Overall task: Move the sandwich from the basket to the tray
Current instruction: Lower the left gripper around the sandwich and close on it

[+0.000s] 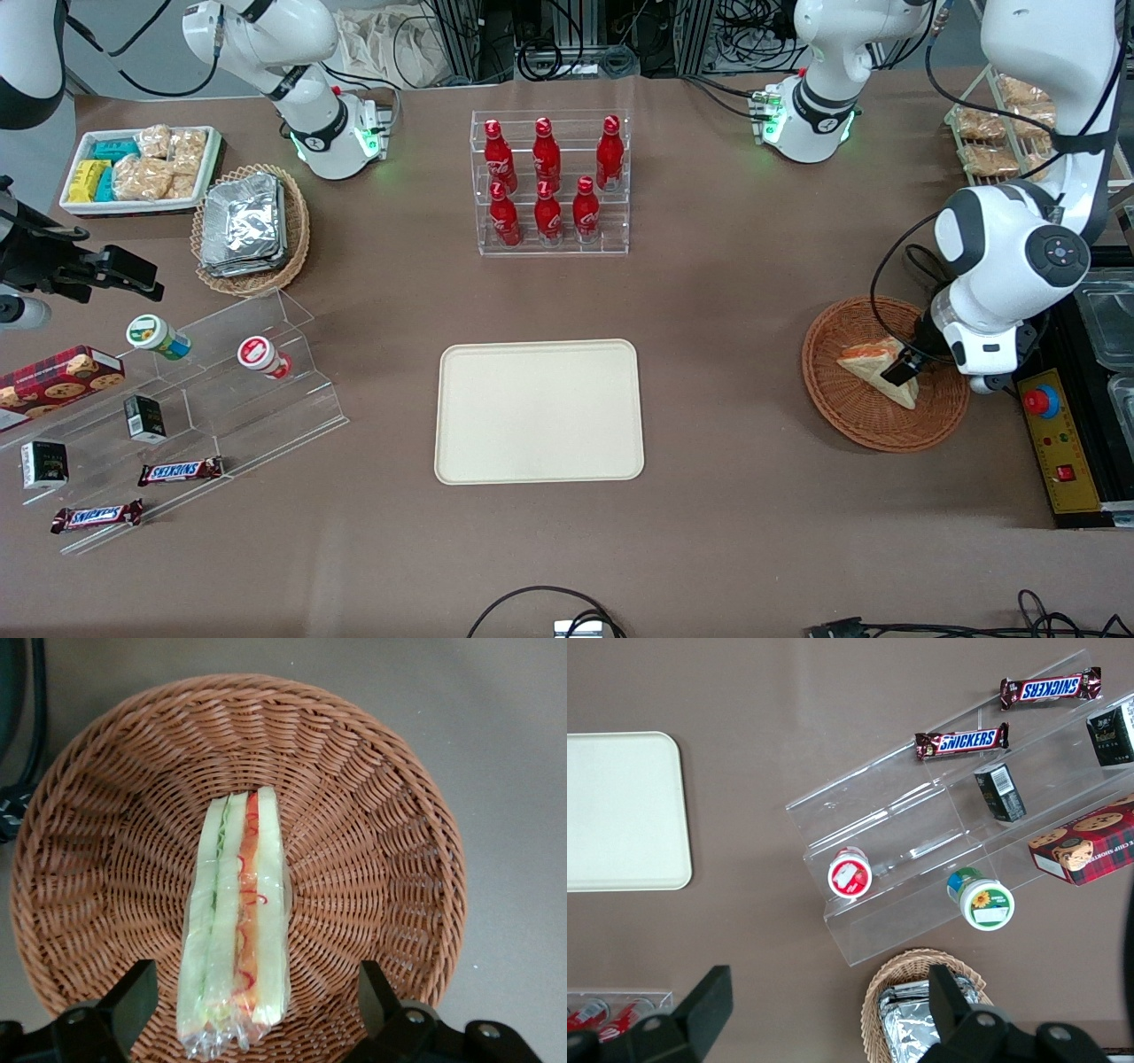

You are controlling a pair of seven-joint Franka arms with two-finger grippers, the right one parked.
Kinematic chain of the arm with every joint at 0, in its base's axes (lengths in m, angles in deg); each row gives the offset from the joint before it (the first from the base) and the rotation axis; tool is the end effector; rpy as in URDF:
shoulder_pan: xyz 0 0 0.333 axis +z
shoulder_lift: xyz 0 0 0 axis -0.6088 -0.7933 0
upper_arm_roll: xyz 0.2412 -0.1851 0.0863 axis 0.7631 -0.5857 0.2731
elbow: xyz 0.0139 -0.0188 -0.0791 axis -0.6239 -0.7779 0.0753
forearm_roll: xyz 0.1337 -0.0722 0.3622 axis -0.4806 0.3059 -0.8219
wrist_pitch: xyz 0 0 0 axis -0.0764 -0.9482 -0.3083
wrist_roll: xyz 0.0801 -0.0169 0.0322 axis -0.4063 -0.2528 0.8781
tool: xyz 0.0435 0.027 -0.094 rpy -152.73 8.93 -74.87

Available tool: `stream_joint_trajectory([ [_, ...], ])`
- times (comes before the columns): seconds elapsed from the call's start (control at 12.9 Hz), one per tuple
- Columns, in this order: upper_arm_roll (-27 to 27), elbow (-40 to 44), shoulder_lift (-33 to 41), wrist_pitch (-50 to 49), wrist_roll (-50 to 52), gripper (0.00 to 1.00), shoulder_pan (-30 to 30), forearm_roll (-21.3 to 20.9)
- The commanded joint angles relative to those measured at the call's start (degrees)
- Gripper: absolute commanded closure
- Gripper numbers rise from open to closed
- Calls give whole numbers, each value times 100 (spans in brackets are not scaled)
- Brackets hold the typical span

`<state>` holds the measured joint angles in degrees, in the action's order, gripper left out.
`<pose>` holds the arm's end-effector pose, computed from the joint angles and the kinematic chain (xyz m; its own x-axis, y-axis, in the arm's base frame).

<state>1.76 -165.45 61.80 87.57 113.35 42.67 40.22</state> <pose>0.5573 0.0239 0.2895 0.6823 0.7308 0.0220 0.7300 -0.6826 0.0338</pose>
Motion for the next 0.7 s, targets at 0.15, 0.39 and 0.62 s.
stream_joint_trajectory([
  [0.15,0,-195,-153,449,214,0,-25,-100],
  [0.39,0,-318,-241,695,293,0,-33,-100],
  [0.62,0,-468,-364,1046,284,0,-25,-100],
])
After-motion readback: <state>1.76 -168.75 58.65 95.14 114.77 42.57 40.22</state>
